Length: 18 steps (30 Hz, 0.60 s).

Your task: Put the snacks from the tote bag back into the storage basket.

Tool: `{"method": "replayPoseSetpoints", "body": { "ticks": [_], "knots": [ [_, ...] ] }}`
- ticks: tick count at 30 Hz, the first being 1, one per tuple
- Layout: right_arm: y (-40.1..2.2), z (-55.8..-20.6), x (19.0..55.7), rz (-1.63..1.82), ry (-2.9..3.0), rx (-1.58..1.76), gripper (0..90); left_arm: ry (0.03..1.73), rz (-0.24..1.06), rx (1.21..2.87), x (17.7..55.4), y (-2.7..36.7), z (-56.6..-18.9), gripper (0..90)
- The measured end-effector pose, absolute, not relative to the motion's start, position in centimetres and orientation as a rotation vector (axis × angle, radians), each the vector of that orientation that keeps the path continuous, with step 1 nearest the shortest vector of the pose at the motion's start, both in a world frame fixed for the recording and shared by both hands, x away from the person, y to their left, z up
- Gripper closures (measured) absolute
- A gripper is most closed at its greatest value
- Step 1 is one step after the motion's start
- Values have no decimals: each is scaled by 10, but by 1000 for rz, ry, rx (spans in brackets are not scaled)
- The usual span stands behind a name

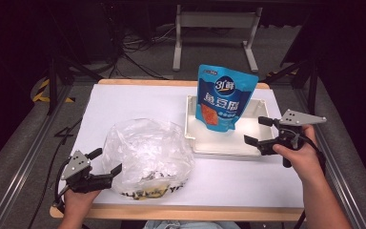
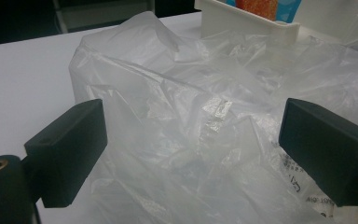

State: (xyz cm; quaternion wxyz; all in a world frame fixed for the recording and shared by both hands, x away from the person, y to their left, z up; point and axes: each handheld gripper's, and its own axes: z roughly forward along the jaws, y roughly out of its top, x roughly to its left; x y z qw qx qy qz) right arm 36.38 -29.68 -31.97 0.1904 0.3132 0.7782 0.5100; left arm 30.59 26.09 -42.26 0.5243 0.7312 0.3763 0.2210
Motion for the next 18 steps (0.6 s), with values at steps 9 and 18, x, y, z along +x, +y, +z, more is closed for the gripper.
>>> {"method": "replayPoseSetpoints", "body": {
  "ticks": [9,18],
  "knots": [
    [-287,-338,339,1461,2190,863,87,890,538,1753,304,260,-421,74],
    [-277,-378,327,1498,2170,845,87,881,539,1744,302,260,-420,67]
  ]
}}
